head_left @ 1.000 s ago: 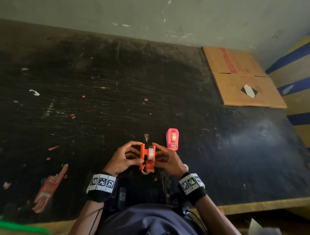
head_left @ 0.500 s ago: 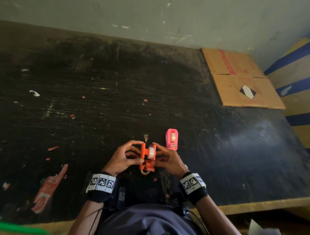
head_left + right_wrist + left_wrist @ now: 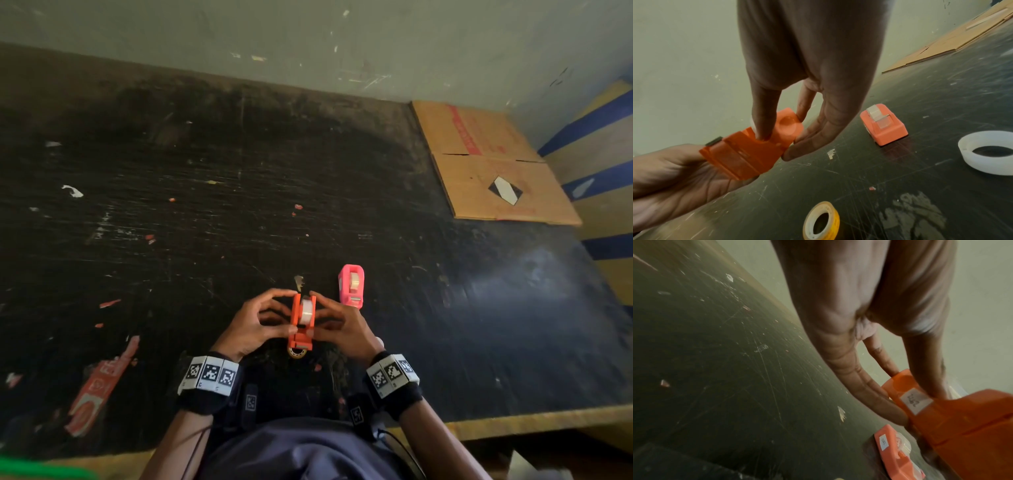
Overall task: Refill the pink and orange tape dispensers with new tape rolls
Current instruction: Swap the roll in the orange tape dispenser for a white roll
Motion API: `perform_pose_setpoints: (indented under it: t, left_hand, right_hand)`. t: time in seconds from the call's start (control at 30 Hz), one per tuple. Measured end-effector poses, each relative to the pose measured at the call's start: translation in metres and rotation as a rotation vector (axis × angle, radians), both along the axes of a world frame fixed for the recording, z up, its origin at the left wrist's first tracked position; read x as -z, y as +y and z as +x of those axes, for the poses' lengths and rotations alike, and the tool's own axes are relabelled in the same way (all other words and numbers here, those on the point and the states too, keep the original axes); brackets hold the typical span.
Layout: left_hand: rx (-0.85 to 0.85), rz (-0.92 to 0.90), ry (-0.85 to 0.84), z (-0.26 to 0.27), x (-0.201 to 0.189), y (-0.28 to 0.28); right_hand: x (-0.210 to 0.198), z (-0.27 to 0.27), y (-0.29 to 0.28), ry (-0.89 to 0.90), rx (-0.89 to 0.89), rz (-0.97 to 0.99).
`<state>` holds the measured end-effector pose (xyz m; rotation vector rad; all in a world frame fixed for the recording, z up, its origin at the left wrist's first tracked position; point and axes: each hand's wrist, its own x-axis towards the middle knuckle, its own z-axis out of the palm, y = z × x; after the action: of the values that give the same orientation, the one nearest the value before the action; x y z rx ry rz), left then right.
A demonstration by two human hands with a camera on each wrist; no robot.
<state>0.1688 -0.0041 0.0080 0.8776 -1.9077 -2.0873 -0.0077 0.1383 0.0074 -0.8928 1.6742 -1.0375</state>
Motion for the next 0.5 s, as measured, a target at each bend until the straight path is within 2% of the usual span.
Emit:
perform_pose_setpoints:
  t: [0.5]
  left_hand:
    - [0.003, 0.066, 0.085, -0.001, -0.008, -0.008]
  right_hand:
    - [-0.026, -0.004, 0.000, -0.007, -0.021, 0.016]
